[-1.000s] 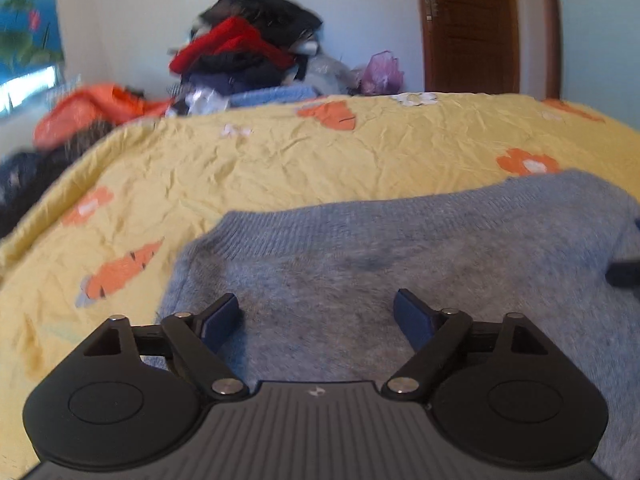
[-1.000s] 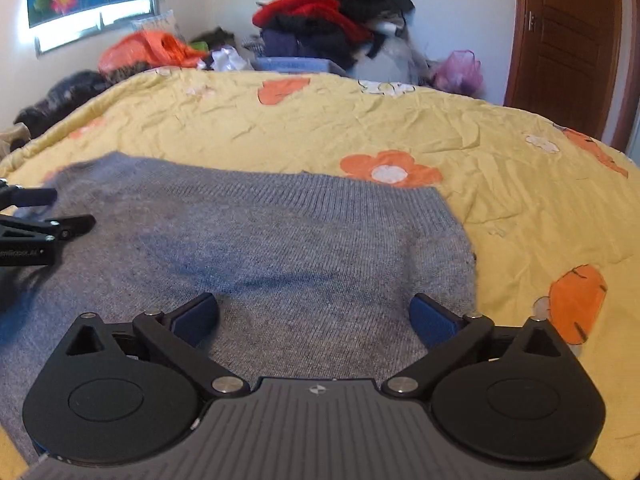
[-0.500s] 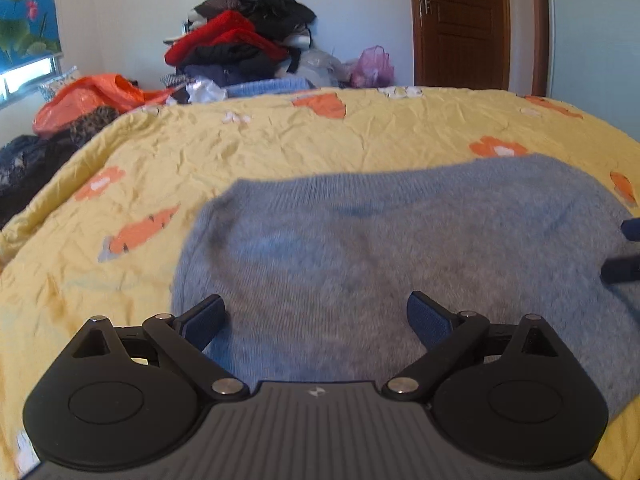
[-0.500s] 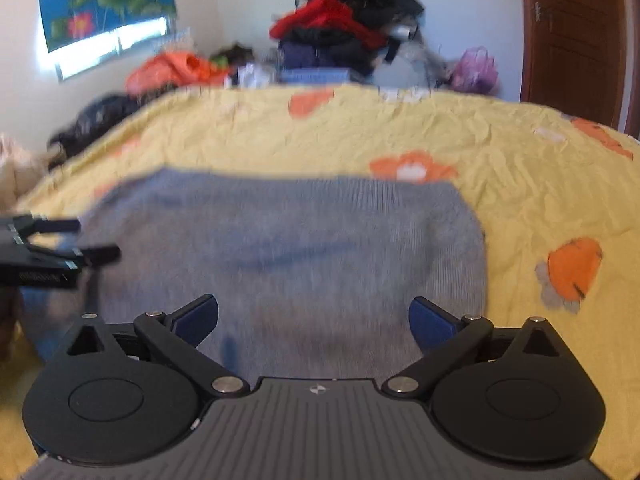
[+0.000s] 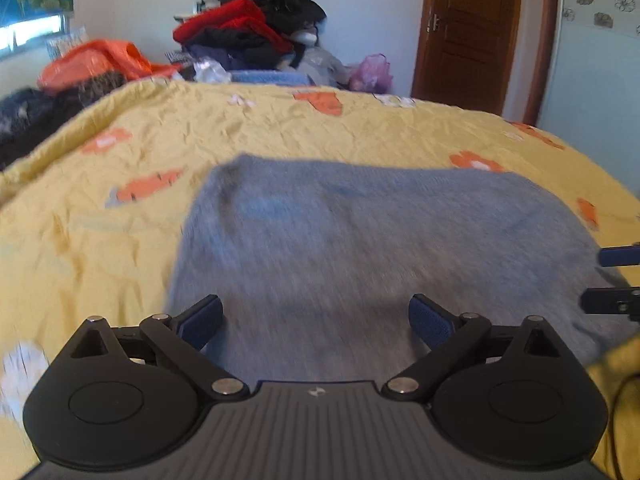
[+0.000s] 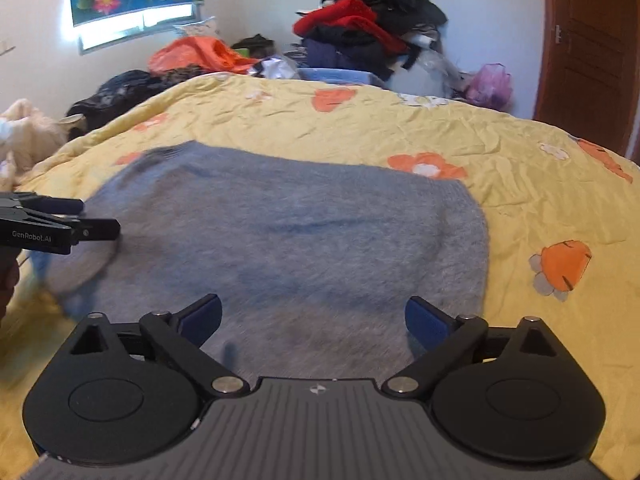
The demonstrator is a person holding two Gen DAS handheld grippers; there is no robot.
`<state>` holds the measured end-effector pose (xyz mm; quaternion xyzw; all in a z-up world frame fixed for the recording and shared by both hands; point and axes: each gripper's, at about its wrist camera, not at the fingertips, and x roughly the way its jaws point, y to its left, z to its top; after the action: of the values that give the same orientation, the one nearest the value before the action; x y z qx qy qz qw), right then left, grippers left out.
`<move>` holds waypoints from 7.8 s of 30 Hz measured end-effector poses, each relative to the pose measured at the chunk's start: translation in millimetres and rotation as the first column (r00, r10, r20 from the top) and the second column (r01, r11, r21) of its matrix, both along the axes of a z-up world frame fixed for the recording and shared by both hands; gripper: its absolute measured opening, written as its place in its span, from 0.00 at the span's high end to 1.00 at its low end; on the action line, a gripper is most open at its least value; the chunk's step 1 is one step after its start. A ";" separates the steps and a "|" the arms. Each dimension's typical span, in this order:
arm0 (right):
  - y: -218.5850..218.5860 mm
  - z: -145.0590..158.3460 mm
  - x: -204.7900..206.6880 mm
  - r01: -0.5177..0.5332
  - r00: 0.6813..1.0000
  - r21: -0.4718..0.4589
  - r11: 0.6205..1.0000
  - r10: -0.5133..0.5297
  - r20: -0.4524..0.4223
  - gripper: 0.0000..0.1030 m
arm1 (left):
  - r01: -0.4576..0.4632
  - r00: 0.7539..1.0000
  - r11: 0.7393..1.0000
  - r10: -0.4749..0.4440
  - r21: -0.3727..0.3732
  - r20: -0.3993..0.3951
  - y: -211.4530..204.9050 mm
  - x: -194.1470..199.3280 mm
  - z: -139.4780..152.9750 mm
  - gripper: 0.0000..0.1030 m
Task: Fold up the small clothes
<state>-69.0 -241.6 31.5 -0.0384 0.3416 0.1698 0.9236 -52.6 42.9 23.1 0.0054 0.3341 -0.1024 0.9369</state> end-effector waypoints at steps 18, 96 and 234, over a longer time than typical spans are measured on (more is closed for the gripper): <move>14.8 10.5 0.4 -0.060 0.997 0.122 0.991 0.066 -0.045 0.03 | -0.229 0.970 0.960 0.211 -0.160 -0.125 28.6 -74.2 -1.5 0.03; -115.3 -5.2 117.8 0.039 0.965 0.422 0.906 0.075 -0.251 0.84 | 0.406 0.911 0.912 -0.409 0.060 0.053 -229.6 -38.3 -2.1 0.95; -26.9 3.6 237.1 0.146 0.958 0.430 0.891 -0.019 -0.285 0.42 | 0.134 0.989 0.990 -0.131 -0.033 0.076 -39.1 30.0 14.0 0.26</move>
<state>168.1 -268.5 35.1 0.2129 0.4187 0.2076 0.8581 -22.7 3.8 37.1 0.0133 0.2965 -0.1704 0.9396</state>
